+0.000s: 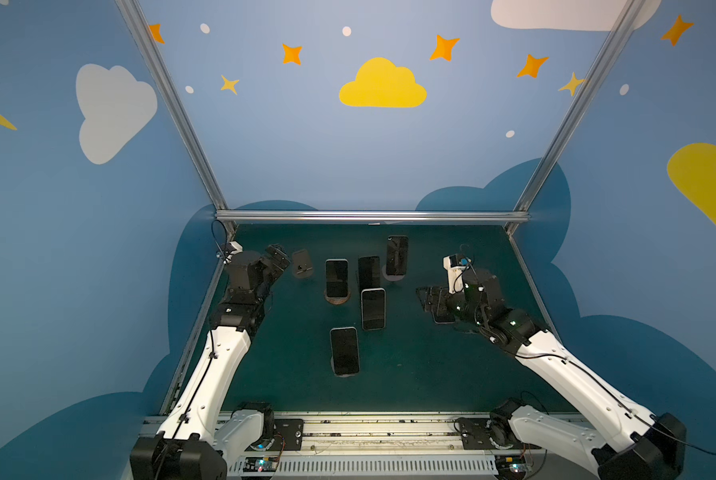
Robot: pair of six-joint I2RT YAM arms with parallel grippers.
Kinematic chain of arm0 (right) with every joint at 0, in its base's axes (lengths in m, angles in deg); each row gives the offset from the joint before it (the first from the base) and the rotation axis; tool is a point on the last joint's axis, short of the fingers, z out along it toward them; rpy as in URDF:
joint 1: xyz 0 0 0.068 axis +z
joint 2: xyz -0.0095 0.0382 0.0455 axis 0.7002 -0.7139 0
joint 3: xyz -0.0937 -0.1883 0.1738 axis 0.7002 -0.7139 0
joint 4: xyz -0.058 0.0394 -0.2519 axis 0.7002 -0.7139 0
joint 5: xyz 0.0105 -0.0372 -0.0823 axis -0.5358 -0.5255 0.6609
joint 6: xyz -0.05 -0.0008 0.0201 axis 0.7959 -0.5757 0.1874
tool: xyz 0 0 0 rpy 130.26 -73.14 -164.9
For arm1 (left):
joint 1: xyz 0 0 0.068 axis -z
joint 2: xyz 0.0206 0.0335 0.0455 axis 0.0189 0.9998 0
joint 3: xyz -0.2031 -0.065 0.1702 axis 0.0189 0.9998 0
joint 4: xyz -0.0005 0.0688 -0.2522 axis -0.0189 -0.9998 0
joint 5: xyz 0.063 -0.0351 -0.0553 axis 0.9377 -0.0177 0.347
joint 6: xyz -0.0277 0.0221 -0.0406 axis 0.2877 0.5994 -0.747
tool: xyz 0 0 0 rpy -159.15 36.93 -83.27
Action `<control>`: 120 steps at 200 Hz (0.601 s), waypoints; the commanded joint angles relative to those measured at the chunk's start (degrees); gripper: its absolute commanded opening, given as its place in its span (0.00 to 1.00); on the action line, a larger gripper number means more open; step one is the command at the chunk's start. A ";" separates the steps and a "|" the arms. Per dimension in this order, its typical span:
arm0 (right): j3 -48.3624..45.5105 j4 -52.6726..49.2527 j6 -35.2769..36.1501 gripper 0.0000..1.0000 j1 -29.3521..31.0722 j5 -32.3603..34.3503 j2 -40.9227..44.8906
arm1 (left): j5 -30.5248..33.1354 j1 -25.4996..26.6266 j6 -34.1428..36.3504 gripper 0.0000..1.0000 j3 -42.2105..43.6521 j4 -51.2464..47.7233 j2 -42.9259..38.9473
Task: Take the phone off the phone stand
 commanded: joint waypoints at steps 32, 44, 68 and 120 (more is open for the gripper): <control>0.23 -0.47 -4.23 0.87 14.99 17.23 2.88 | -4.80 0.39 -1.66 1.00 0.17 3.73 -3.66; 0.83 -0.46 -4.09 0.87 18.46 22.04 1.42 | -6.85 0.90 -1.07 1.00 -1.52 2.23 -2.80; 4.67 -2.22 -5.44 0.86 23.28 27.50 -1.75 | -8.32 1.58 -1.38 1.00 -1.89 1.91 -3.31; 10.61 -6.87 -10.54 0.86 32.57 37.61 -5.49 | -6.04 1.55 -1.56 1.00 -0.92 2.12 -4.99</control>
